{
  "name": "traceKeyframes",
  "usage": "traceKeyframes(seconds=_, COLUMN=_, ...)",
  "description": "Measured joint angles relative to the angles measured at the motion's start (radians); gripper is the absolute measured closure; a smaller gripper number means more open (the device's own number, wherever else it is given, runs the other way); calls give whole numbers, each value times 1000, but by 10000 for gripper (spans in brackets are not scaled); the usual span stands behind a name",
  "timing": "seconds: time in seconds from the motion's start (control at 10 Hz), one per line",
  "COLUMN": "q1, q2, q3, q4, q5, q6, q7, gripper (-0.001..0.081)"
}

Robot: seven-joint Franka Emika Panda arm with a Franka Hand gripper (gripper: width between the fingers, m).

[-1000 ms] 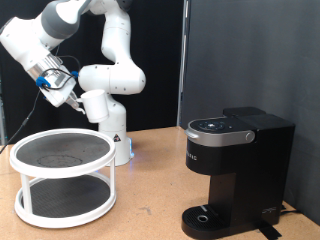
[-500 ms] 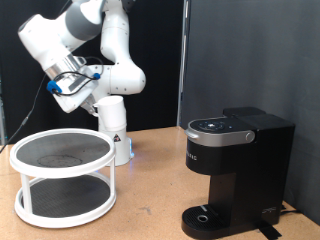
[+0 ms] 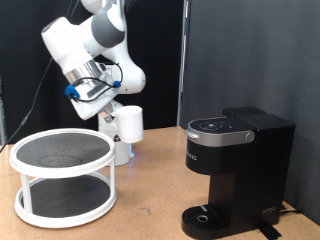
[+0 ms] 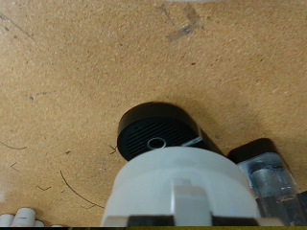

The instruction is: Make a cup of coffee with the keurig machine

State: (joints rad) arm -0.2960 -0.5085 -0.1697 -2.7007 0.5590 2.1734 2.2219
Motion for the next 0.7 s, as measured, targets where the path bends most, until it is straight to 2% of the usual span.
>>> traceKeyframes(seconds=0.4, q1=65, q2=92, q3=62, q4=30, q5=66, q6=115, q7=1, gripper=804)
traceKeyframes(seconds=0.7, q1=64, q2=95, q3=62, q4=29, q5=71, q6=102, q7=9, gripper=804)
